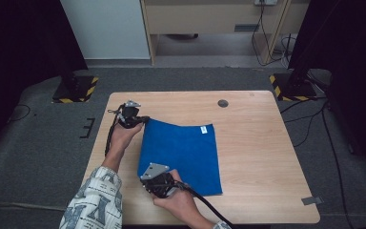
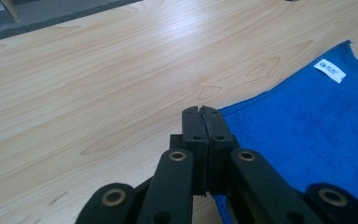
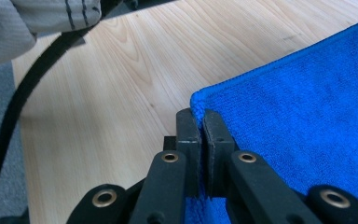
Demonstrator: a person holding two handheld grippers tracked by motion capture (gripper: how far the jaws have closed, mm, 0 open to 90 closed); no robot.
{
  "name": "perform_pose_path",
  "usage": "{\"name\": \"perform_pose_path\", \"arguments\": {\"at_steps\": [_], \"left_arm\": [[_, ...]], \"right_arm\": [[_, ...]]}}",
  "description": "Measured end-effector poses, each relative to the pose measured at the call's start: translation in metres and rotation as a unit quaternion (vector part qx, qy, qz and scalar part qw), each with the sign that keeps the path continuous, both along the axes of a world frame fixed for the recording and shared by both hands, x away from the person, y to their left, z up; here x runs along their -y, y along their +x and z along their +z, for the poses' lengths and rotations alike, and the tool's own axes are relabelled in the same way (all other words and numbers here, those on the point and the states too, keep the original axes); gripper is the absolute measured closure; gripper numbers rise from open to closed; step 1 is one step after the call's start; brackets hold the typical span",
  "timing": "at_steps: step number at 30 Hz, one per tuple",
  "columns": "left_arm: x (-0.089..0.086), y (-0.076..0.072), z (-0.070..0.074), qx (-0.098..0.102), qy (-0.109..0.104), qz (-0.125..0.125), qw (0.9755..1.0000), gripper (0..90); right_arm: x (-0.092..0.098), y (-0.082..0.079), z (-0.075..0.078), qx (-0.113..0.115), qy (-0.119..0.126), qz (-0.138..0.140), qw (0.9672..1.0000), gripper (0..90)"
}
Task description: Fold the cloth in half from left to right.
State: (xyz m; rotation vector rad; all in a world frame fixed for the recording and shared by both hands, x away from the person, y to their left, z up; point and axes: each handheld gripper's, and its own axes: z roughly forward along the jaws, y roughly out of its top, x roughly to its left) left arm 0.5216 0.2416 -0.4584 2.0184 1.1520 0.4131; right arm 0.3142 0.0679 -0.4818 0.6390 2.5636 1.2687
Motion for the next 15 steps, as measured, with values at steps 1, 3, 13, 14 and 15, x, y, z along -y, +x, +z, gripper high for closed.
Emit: {"name": "perform_pose_path", "arguments": {"at_steps": [1,3,13,14,15], "left_arm": [[-0.002,0.0,0.001,-0.001,0.0,0.0,1.0,89.5],[-0.007,-0.001,0.002,-0.001,0.001,0.002,1.0,89.5],[-0.03,-0.007,0.012,-0.002,0.001,0.013,0.9999,89.4],[-0.03,-0.007,0.012,-0.001,-0.001,0.014,0.9999,89.4],[-0.029,-0.007,0.013,-0.001,-0.004,0.014,0.9999,89.4]], "right_arm": [[-0.003,-0.001,0.001,0.001,0.0,0.002,1.0,87.4],[-0.008,-0.002,0.002,0.003,0.001,0.002,1.0,87.4],[-0.034,-0.003,0.012,0.006,0.012,0.01,0.9999,87.3],[-0.034,-0.003,0.012,0.006,0.011,0.011,0.9999,87.3],[-0.033,-0.003,0.012,0.006,0.01,0.012,0.9999,87.2]]}}
